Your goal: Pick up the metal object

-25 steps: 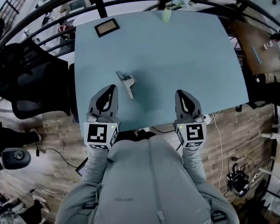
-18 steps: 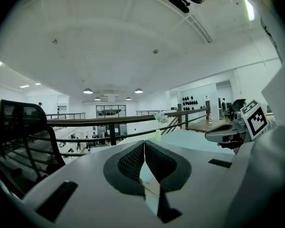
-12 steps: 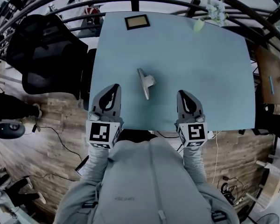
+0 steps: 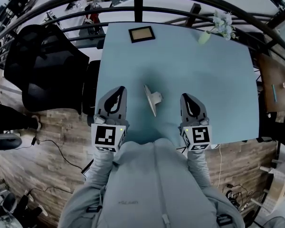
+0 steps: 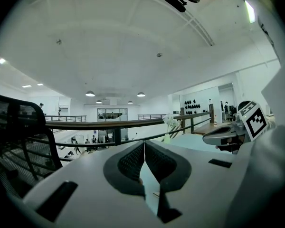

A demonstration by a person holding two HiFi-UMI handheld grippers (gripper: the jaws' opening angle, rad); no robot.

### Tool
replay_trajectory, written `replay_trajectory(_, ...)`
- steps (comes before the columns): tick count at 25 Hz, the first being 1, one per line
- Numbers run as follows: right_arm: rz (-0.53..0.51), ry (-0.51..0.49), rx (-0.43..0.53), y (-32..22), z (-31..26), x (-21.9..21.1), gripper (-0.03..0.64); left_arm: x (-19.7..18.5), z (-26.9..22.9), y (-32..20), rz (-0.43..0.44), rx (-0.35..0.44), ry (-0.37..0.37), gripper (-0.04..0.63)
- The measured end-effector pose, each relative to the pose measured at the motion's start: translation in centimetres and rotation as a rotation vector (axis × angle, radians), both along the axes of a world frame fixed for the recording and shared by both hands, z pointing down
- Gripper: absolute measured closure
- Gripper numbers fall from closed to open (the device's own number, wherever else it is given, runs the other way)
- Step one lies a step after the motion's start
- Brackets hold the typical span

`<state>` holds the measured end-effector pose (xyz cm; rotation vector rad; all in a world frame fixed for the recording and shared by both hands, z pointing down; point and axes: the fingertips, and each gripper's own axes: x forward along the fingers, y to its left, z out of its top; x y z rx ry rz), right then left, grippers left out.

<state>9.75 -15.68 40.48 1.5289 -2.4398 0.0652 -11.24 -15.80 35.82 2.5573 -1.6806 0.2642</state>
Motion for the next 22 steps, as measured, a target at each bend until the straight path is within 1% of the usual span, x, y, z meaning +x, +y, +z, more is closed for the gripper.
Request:
replay_trajectory(7,-0.020,-0.015,0.004,-0.8,-0.2,-0.9,0.592,-0.5,0.6,-0.7,-0.002,-0.007,0.008,0.568)
replay_trajectory(13,-0.028,-0.033,-0.020,-0.9,0.0,-1.0,0.592,-0.5,0.5,-0.6,-0.003,-0.011,0.012,0.568)
replay_trajectory(22,-0.073,-0.084,-0.074,-1.4,1.1,-1.6,0.591,-0.5,1.3,-0.7,0.000,-0.033,0.014,0.568)
